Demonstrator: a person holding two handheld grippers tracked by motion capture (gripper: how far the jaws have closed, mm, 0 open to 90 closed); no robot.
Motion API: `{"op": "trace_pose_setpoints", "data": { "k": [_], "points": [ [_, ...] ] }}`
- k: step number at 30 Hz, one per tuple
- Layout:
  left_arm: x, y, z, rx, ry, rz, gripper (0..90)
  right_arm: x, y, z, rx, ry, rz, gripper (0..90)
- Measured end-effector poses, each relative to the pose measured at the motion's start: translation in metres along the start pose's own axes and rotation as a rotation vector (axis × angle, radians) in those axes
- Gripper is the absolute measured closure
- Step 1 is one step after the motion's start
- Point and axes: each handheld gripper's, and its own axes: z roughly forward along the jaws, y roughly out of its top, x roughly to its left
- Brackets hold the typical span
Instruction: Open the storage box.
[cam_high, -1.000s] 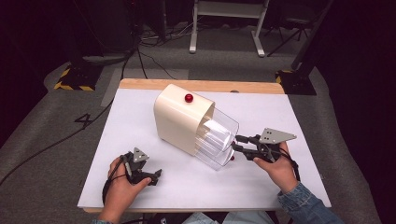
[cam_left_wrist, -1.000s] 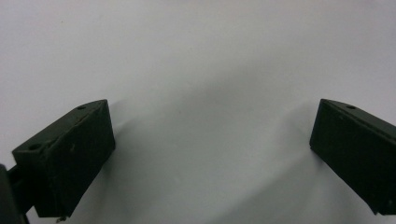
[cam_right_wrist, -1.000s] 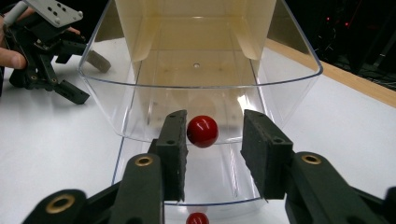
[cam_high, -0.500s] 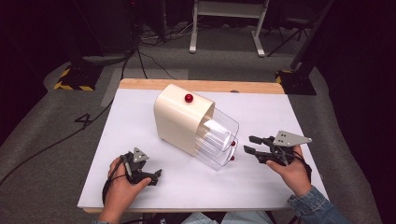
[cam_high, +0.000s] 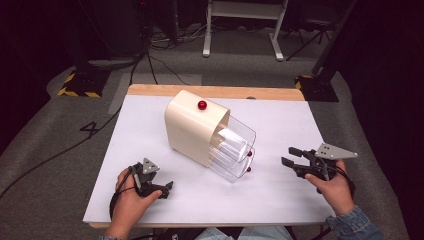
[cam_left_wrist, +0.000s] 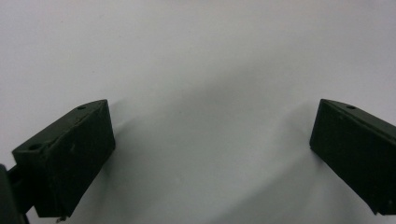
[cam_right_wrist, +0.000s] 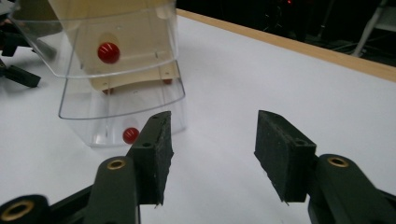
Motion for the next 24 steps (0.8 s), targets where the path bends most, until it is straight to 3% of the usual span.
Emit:
{"op": "trace_pose_setpoints", "data": {
  "k": [8, 10, 15, 20, 21, 22, 24],
  "points": [
    [0.0, 0.0, 0.0, -0.002, 0.001, -0.001, 0.0, -0.017, -0.018, -0.012, 0.076, -0.031, 0.057, 41.7],
    [0.0, 0.0, 0.0, -0.002, 0.001, -0.001, 0.0, -0.023, -0.026, -0.014, 0.126, -0.051, 0.063, 39.7],
    [0.0, 0.0, 0.0, -0.002, 0.001, -0.001, 0.0, -0.03, -0.038, -0.013, 0.217, -0.071, 0.041, 38.1],
    [0.0, 0.0, 0.0, -0.002, 0.001, -0.001, 0.0, -0.034, -0.049, -0.012, 0.258, -0.079, 0.062, 35.0],
    [0.0, 0.0, 0.0, -0.001, 0.001, 0.0, 0.0, -0.035, -0.053, -0.009, 0.298, -0.066, 0.068, 33.2],
    [0.0, 0.0, 0.0, -0.002, 0.0, -0.001, 0.0, -0.035, -0.053, -0.009, 0.298, -0.066, 0.068, 33.2],
    [0.0, 0.0, 0.0, -0.002, 0.001, 0.0, 0.0, -0.034, -0.058, -0.006, 0.35, -0.063, 0.012, 32.6]
  ]
}}
